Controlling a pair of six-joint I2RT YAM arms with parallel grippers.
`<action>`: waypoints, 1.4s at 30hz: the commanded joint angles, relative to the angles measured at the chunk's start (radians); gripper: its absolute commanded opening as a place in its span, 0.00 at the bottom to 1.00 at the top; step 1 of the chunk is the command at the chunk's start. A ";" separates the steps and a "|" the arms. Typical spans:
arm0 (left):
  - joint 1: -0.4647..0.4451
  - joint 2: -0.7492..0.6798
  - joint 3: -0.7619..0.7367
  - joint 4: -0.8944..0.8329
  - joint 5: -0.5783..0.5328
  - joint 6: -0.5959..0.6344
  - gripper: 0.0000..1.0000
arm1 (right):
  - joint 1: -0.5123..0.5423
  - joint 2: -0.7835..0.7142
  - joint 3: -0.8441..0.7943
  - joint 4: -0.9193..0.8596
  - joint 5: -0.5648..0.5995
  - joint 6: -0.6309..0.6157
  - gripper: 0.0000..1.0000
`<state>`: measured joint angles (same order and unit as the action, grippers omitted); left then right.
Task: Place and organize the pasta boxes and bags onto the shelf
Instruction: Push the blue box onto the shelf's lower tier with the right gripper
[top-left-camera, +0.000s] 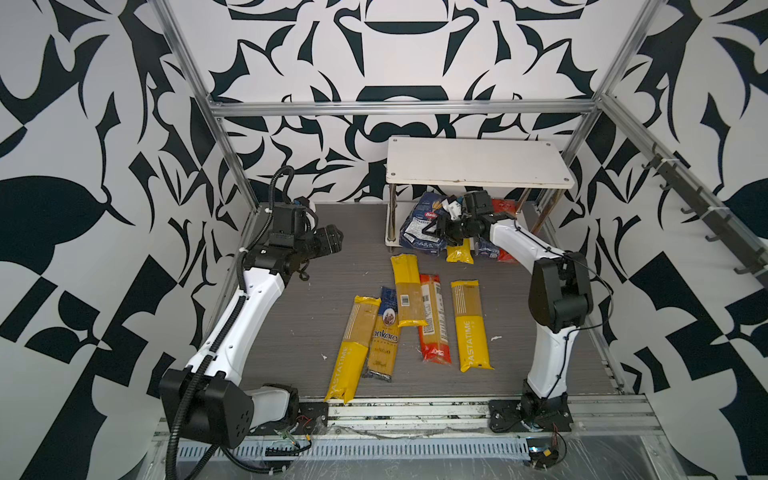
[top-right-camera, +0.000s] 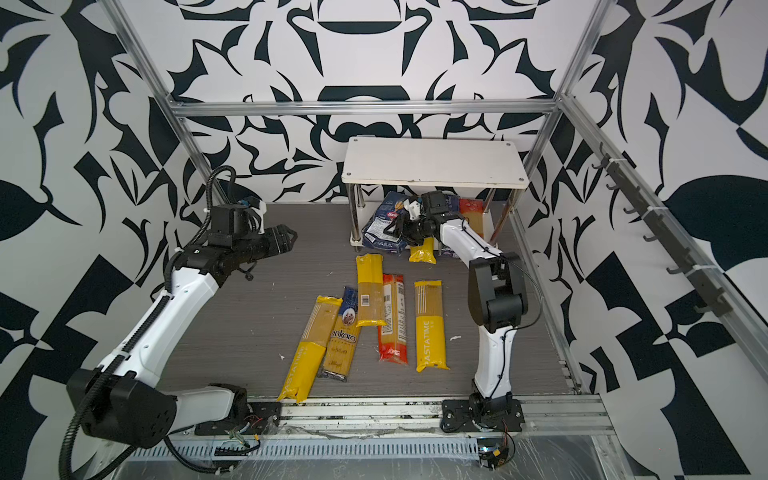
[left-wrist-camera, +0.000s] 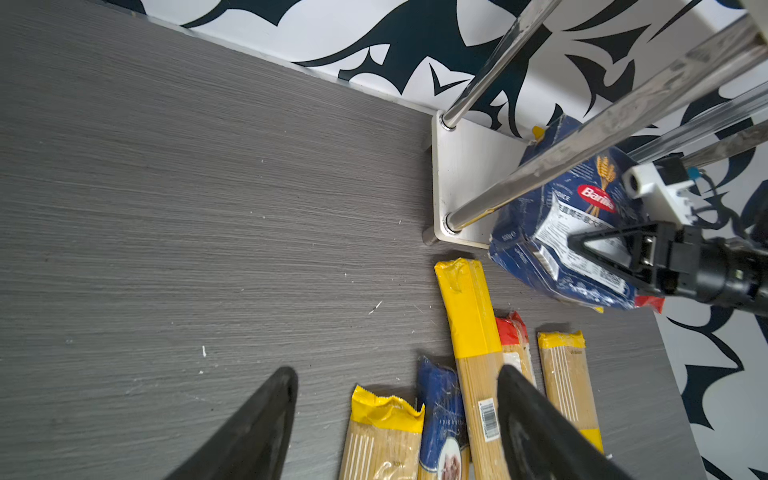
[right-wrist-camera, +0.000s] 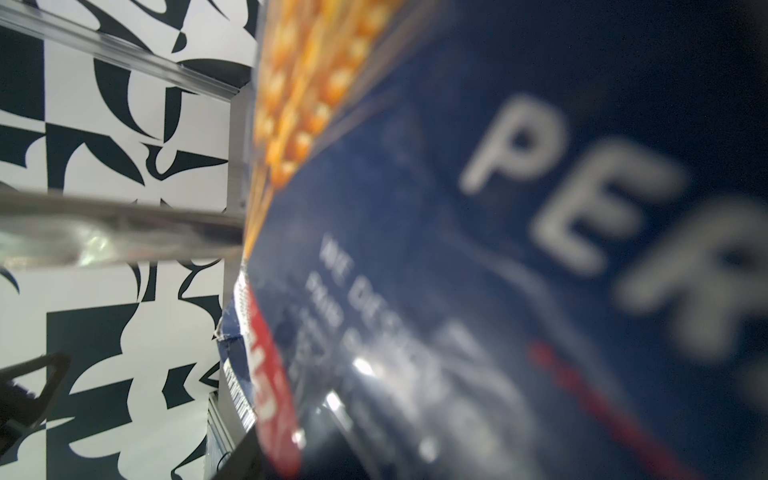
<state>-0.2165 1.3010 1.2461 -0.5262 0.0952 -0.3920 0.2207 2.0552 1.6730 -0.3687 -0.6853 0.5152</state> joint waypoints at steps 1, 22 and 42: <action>-0.003 0.017 0.029 -0.020 -0.006 0.016 0.79 | -0.011 0.012 0.158 0.037 -0.052 -0.063 0.35; -0.003 0.021 0.039 -0.049 0.034 0.031 0.80 | -0.049 -0.030 0.129 -0.159 0.101 -0.100 0.94; -0.003 -0.062 0.013 -0.053 0.026 0.014 0.79 | -0.059 -0.159 -0.037 -0.028 0.192 -0.049 0.84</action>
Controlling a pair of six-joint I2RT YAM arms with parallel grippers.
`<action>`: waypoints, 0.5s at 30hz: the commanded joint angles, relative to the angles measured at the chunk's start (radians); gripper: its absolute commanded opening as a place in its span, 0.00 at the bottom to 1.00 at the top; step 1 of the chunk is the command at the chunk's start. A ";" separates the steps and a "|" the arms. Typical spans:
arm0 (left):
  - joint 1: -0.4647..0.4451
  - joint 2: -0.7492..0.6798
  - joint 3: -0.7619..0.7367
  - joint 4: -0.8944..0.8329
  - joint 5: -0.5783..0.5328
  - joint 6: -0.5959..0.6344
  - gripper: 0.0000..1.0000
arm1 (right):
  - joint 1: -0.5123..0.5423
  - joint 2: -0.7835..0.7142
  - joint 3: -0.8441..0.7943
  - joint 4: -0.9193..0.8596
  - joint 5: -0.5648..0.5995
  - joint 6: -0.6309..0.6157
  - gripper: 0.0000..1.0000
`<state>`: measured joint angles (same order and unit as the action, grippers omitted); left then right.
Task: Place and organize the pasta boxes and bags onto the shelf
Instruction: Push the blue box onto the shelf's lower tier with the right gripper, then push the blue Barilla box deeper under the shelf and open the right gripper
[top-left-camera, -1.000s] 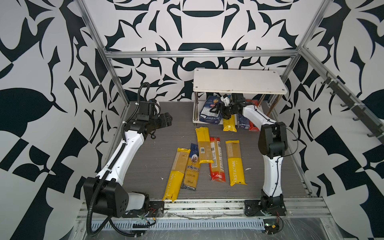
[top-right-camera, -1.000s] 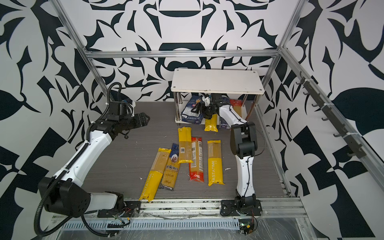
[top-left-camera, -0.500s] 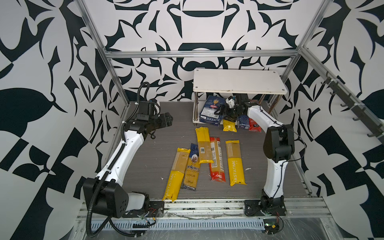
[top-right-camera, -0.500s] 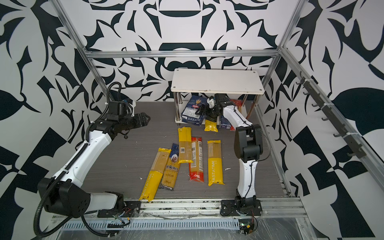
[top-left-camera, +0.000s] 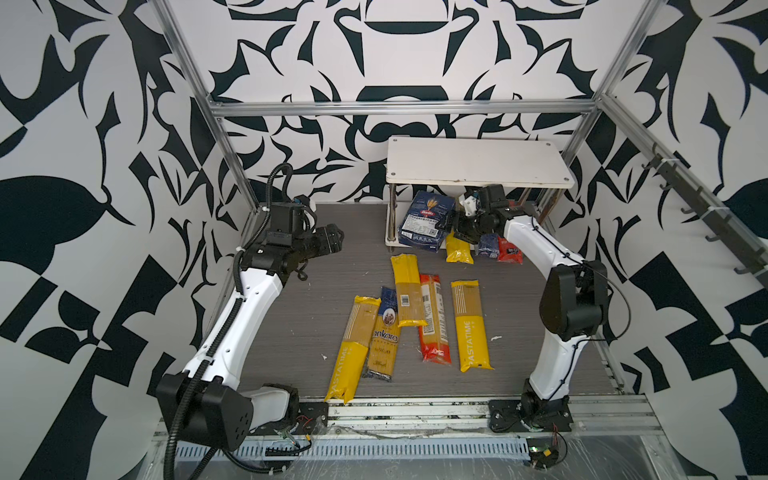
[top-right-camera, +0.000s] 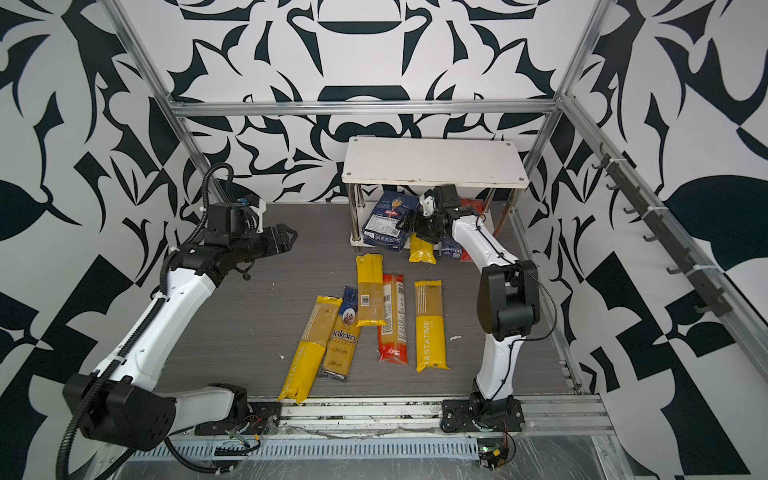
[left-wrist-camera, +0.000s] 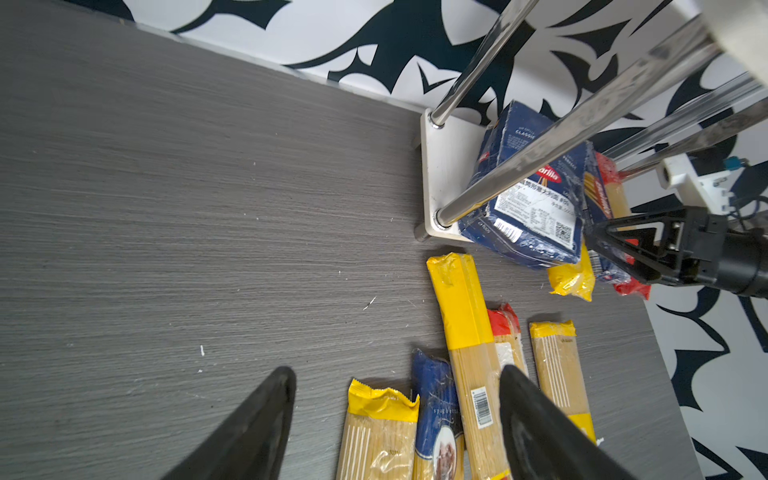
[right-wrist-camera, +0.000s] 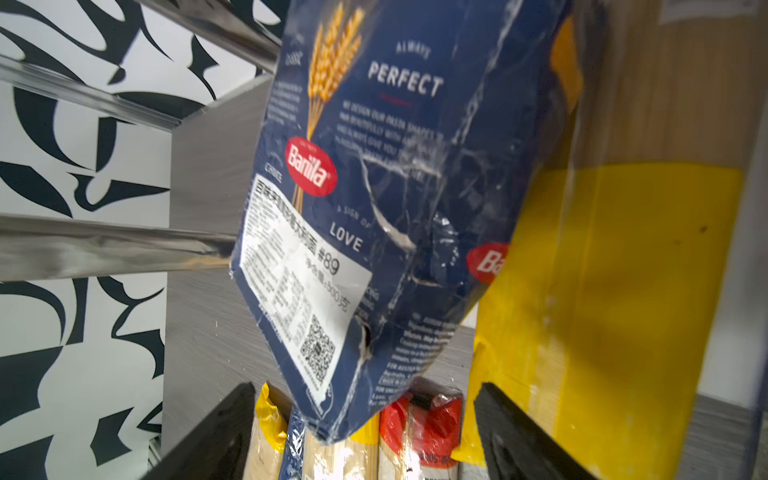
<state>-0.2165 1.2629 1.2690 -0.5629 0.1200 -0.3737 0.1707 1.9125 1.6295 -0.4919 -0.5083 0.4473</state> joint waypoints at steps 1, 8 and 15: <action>-0.003 -0.025 -0.009 -0.017 -0.001 -0.004 0.80 | -0.011 -0.006 0.010 0.108 0.013 0.025 0.83; -0.003 -0.012 -0.001 -0.019 -0.013 0.001 0.79 | -0.016 0.078 0.055 0.182 -0.002 0.059 0.81; -0.003 0.004 0.012 -0.024 -0.022 0.012 0.79 | -0.017 0.134 0.111 0.198 0.020 0.056 0.77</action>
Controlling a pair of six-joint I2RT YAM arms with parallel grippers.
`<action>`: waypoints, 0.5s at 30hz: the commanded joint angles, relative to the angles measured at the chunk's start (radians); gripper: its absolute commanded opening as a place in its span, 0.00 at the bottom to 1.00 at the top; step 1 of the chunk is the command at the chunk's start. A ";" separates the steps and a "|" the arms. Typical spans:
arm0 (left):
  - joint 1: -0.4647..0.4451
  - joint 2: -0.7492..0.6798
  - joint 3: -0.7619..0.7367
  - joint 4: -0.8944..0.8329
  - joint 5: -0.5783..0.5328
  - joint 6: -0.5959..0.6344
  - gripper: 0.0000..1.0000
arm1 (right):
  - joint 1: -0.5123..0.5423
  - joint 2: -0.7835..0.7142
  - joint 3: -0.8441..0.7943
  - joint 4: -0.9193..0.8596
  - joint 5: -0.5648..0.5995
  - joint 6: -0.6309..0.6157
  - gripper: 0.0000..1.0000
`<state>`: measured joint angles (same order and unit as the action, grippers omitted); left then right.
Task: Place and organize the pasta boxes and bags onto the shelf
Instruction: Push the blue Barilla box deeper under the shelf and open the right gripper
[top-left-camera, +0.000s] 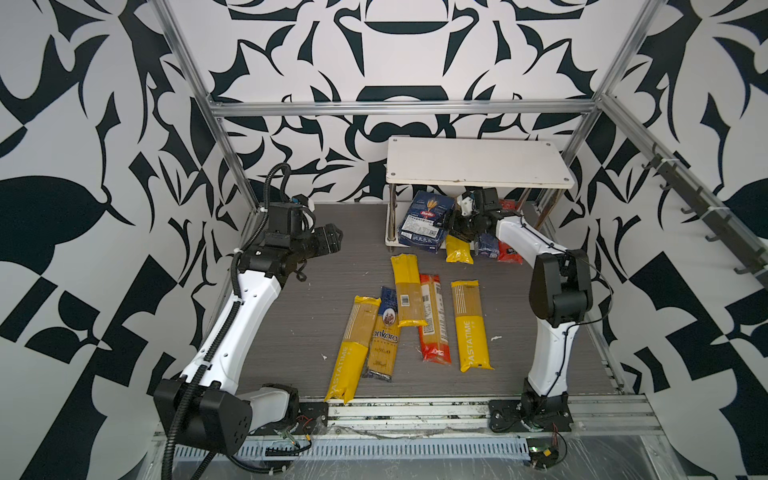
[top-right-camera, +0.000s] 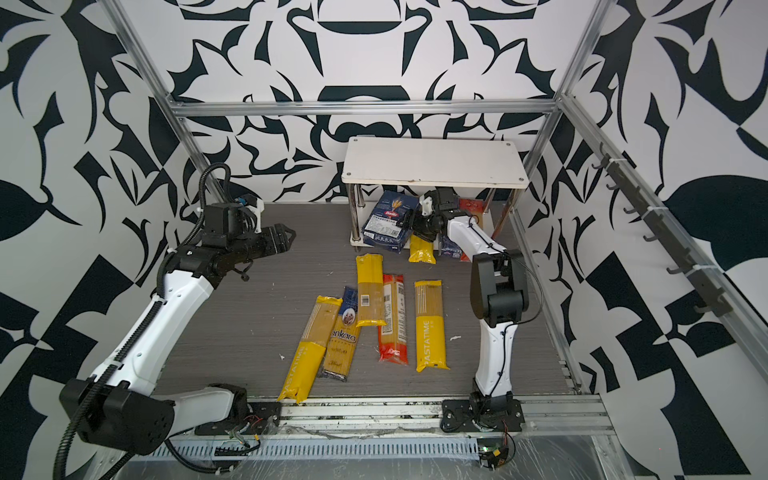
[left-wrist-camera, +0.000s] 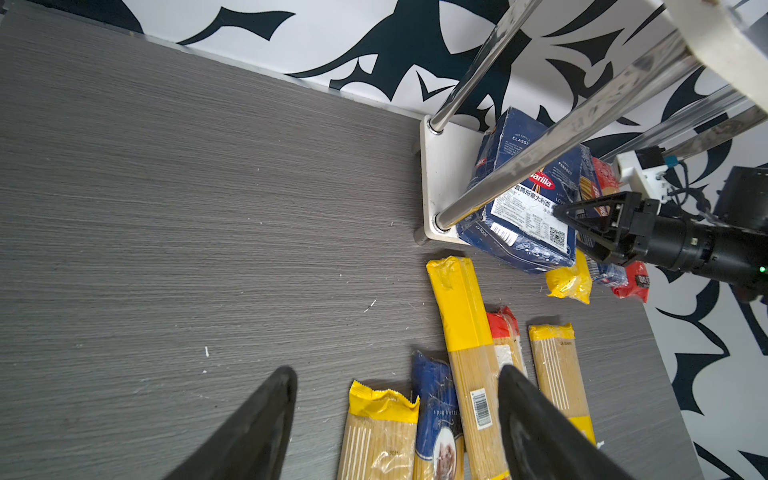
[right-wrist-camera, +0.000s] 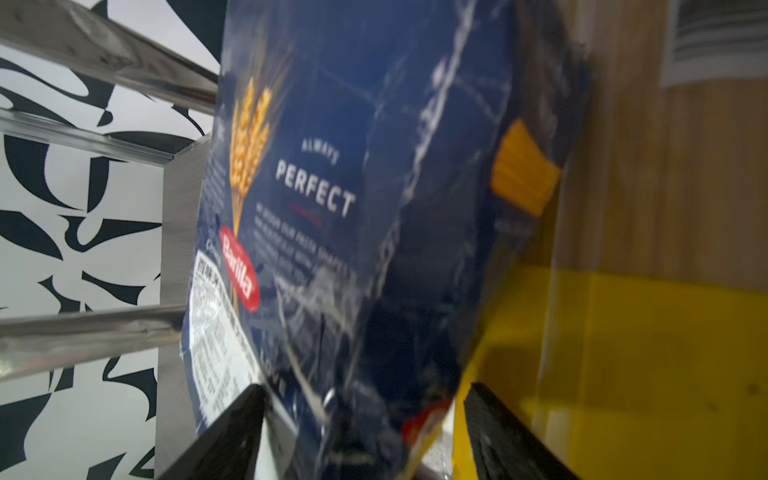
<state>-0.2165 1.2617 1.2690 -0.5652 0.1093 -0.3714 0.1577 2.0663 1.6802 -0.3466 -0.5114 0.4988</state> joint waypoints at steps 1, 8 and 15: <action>-0.003 0.039 0.012 -0.022 -0.010 0.009 0.78 | -0.004 -0.013 0.071 0.050 0.027 -0.001 0.77; -0.003 0.068 0.017 -0.018 -0.007 0.011 0.78 | -0.004 0.055 0.174 0.014 0.036 -0.017 0.75; -0.002 0.074 0.018 -0.018 -0.007 0.016 0.77 | -0.004 0.127 0.269 -0.003 0.011 -0.013 0.74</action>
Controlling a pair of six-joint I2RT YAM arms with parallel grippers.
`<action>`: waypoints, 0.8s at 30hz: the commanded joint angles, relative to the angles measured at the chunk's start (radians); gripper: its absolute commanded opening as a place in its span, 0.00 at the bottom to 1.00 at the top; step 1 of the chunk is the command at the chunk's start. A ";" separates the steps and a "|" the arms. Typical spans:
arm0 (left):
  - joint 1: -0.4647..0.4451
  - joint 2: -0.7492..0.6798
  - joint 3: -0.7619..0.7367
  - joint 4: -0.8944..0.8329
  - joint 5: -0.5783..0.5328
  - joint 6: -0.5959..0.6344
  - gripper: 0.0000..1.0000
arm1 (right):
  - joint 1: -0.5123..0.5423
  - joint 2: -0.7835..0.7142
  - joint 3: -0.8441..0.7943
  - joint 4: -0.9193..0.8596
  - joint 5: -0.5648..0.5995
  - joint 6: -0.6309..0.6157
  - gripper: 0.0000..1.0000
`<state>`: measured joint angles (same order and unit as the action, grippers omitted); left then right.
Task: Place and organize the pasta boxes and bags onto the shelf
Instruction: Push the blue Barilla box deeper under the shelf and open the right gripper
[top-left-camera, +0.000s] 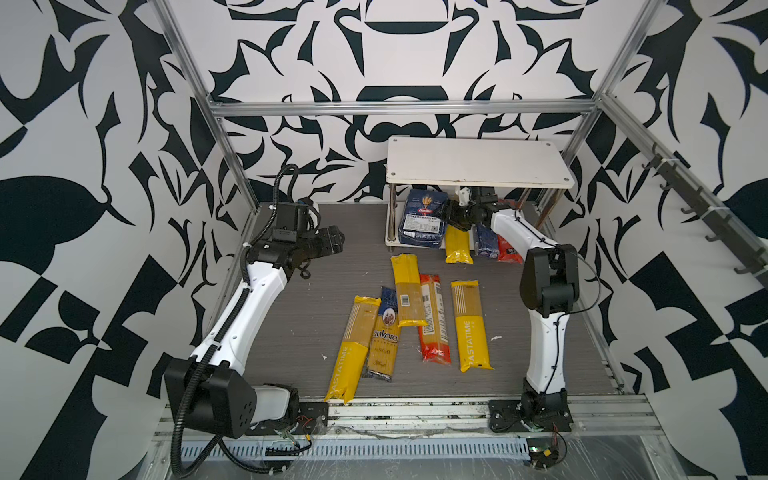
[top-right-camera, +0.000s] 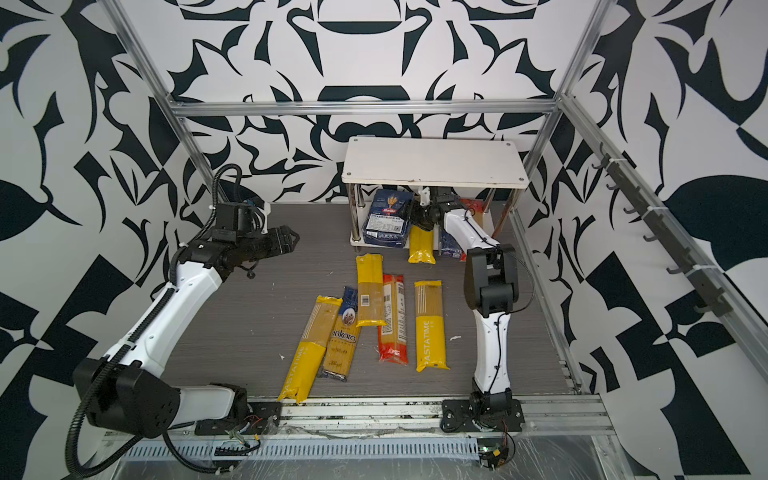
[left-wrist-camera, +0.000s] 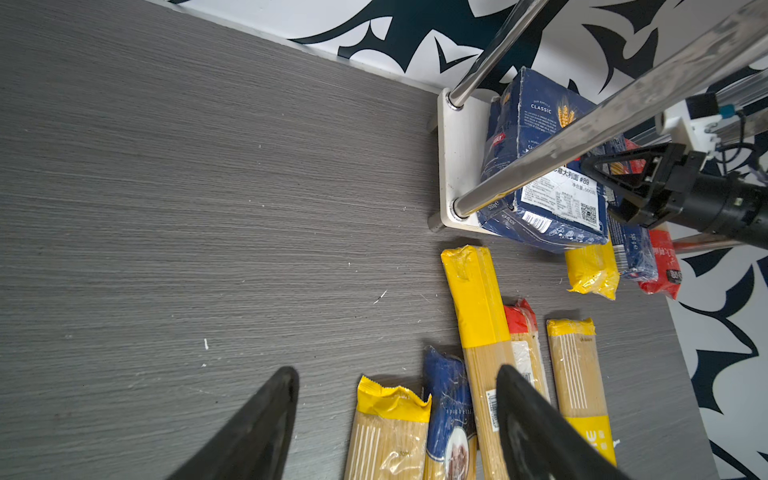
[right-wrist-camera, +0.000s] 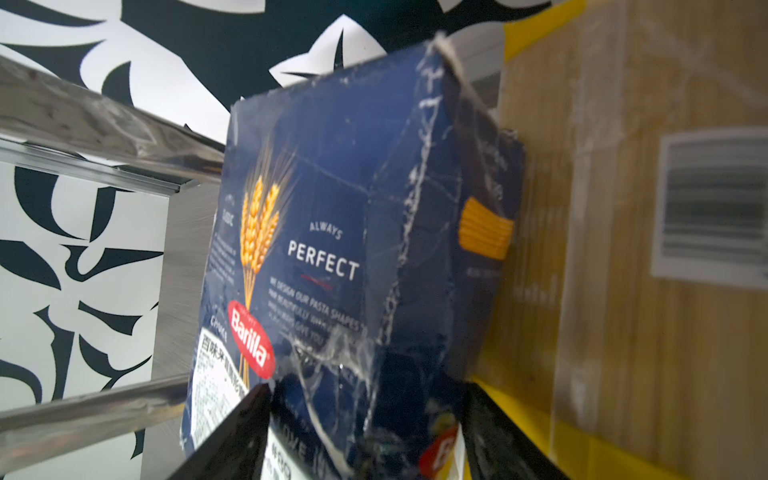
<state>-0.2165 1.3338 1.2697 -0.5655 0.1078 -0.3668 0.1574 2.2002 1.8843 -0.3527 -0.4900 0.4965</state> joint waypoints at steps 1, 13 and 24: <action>-0.003 0.001 0.016 -0.017 -0.006 0.012 0.77 | -0.004 0.003 0.078 0.001 -0.022 -0.007 0.74; -0.003 -0.014 0.005 -0.020 -0.011 0.018 0.78 | -0.004 -0.032 0.030 0.034 -0.053 -0.013 0.82; -0.002 -0.106 -0.051 -0.024 -0.074 0.005 0.91 | -0.002 -0.161 -0.123 0.056 -0.069 -0.005 0.85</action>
<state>-0.2165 1.2812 1.2400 -0.5659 0.0574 -0.3592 0.1547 2.1307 1.7859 -0.3370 -0.5400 0.4950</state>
